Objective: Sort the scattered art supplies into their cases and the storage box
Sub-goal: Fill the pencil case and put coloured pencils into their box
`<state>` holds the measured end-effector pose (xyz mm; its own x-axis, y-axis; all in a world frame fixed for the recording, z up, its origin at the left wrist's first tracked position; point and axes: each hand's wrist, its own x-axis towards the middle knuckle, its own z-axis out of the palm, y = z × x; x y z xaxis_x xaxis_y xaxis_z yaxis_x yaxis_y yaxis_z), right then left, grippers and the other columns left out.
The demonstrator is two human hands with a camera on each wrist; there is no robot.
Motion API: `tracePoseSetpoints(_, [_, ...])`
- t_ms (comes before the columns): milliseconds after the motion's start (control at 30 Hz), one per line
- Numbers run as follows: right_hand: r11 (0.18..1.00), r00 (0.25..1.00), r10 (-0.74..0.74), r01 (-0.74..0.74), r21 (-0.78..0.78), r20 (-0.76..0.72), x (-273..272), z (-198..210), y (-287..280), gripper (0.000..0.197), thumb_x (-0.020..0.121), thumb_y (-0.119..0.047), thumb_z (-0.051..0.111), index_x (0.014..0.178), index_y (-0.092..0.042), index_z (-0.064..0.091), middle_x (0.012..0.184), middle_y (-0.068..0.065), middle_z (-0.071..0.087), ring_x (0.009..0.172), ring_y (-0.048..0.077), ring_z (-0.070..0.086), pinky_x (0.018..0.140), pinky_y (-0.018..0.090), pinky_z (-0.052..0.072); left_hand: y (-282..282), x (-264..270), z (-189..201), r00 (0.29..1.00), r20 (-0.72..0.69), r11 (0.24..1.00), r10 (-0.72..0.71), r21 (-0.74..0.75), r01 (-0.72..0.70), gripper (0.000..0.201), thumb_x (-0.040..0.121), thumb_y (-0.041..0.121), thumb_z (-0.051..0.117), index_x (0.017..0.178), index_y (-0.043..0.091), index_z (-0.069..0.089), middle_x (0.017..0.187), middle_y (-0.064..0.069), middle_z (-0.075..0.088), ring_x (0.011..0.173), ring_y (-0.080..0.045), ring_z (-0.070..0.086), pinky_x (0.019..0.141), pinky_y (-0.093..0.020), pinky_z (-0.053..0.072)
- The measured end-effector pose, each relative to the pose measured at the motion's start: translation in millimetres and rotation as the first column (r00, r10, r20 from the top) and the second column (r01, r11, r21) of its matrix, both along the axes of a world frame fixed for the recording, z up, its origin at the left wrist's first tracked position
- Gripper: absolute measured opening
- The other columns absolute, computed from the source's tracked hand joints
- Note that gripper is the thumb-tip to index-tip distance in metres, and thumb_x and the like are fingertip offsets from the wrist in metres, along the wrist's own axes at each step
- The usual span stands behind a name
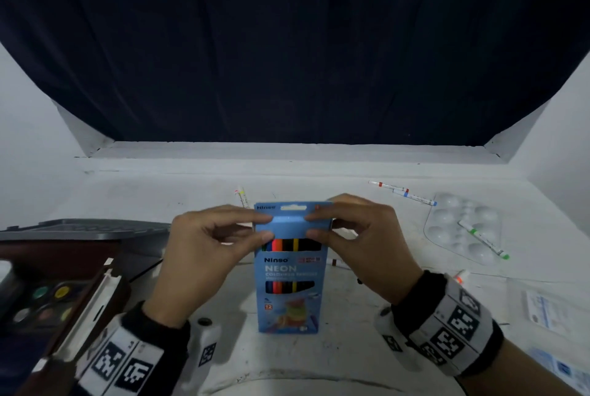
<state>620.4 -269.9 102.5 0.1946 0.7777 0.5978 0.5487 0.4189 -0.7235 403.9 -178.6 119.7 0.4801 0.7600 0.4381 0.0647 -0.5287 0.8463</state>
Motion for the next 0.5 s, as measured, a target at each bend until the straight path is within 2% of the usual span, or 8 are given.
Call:
tracePoseSetpoints(200, [0.994,0.991,-0.094,0.099,-0.039,0.098,-10,-13,-4,0.014,0.077,-0.01,0.082,0.089,-0.019,0.08,0.092,-0.01,0.073,0.086,0.005,0.067,0.075,0.028,0.056,0,-11,-21,0.988,-0.106,0.983,0.107,0.159,-0.09,0.018,0.071,0.025,0.085,0.088,0.03,0.082,0.088,0.021,0.076,0.083,0.003,0.072,0.079,-0.016,0.056])
tracePoseSetpoints(300, [0.992,0.989,-0.099,0.107,-0.063,0.111,-15,-16,-4,0.012,0.08,-0.008,0.079,0.087,-0.018,0.08,0.091,-0.01,0.072,0.085,0.005,0.068,0.074,0.025,0.055,3,-15,-24,0.984,-0.141,0.974,0.109,0.214,-0.077,0.016,0.074,0.02,0.085,0.086,0.03,0.083,0.088,0.022,0.076,0.084,0.006,0.071,0.078,-0.012,0.053])
tracePoseSetpoints(400, [0.992,0.989,-0.094,0.103,-0.077,0.111,-21,-20,-6,0.01,0.084,-0.009,0.076,0.088,-0.018,0.079,0.089,-0.008,0.071,0.083,0.009,0.067,0.072,0.023,0.053,5,-19,-31,0.989,-0.125,0.979,0.078,0.197,-0.052,0.014,0.075,0.017,0.085,0.086,0.027,0.083,0.088,0.022,0.076,0.083,0.006,0.071,0.077,-0.013,0.054])
tracePoseSetpoints(500, [0.985,0.995,-0.093,0.098,-0.139,0.039,-27,-22,-7,0.008,0.087,-0.019,0.074,0.094,-0.019,0.079,0.095,-0.007,0.068,0.09,0.012,0.066,0.075,0.021,0.054,7,-22,-38,0.983,-0.161,0.979,0.087,0.194,-0.055,0.023,0.073,0.036,0.081,0.095,0.032,0.081,0.103,0.025,0.072,0.095,0.014,0.066,0.086,-0.006,0.049])
